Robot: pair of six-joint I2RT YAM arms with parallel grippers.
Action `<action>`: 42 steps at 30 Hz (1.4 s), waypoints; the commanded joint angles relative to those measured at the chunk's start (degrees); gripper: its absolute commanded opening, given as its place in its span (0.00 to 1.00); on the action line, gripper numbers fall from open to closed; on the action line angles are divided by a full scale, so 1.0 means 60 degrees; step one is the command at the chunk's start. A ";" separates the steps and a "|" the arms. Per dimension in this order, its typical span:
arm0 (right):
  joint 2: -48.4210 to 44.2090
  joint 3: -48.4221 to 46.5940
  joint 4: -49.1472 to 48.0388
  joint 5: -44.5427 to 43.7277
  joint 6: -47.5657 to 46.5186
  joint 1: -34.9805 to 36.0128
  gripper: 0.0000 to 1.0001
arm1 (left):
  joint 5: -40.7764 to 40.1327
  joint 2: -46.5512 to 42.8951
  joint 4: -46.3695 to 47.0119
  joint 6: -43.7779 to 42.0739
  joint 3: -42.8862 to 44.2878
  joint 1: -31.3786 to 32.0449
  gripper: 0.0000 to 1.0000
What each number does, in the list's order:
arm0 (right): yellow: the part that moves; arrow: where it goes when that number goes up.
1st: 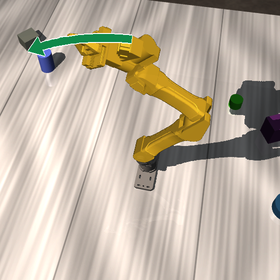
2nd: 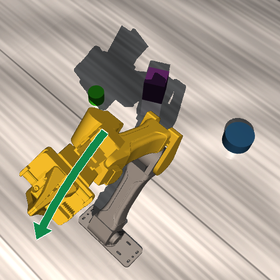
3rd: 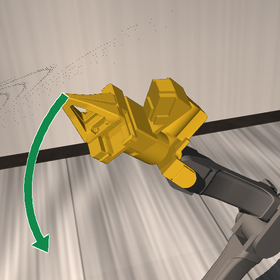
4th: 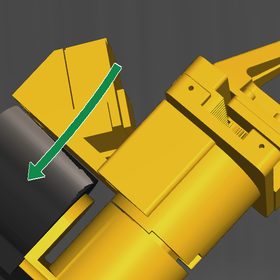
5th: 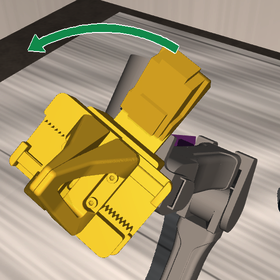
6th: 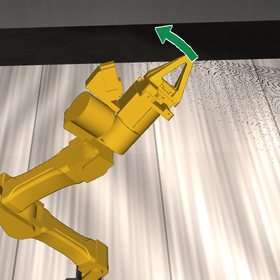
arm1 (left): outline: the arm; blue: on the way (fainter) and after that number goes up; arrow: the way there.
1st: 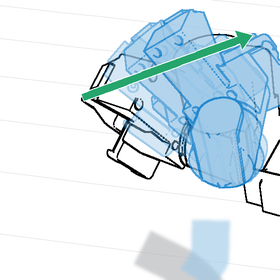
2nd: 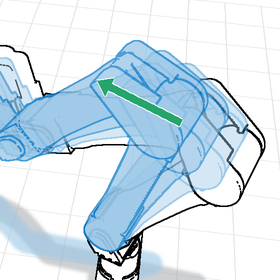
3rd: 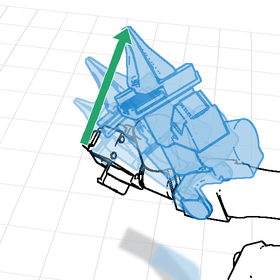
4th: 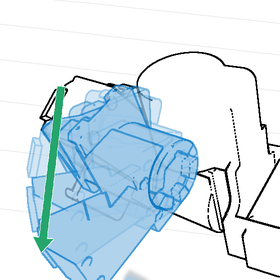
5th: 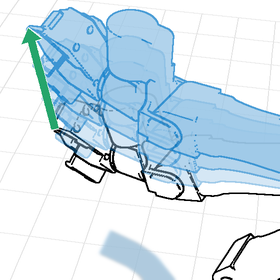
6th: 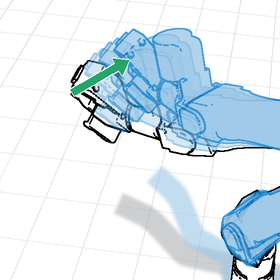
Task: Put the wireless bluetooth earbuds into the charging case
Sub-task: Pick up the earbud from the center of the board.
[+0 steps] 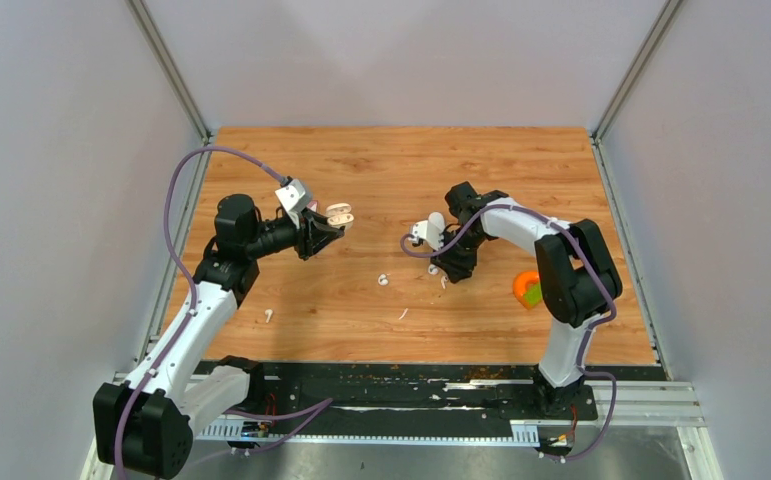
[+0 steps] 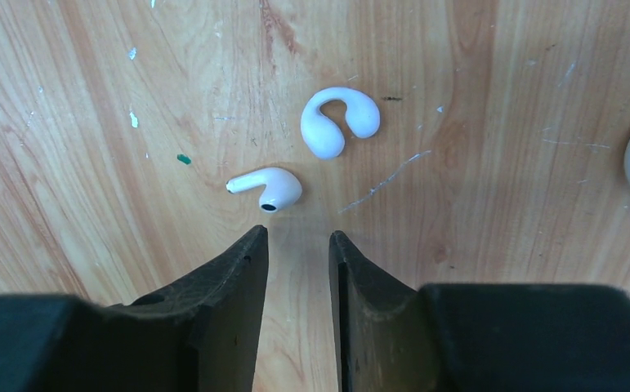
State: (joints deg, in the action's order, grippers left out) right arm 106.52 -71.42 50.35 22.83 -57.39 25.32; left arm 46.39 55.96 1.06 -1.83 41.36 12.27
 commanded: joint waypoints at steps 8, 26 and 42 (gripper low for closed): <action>0.0542 -0.0327 -0.0171 0.0218 -0.0191 0.0599 0.28 | 0.0068 -0.0054 0.0225 -0.0076 0.0408 -0.0053 0.00; 0.0570 -0.0347 -0.0094 0.0597 0.0337 0.0951 0.07 | 0.0074 -0.0041 0.0288 -0.0034 0.0401 -0.0050 0.00; -0.2439 0.0080 -0.0647 0.0892 0.1581 0.0947 0.01 | 0.0170 0.0093 0.0472 0.0091 0.0278 -0.0053 0.00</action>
State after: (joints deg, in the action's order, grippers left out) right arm 97.86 -71.07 49.63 25.80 -50.37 30.70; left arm 46.41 56.23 1.13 -1.63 41.41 12.27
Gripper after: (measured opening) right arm 0.214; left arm 0.351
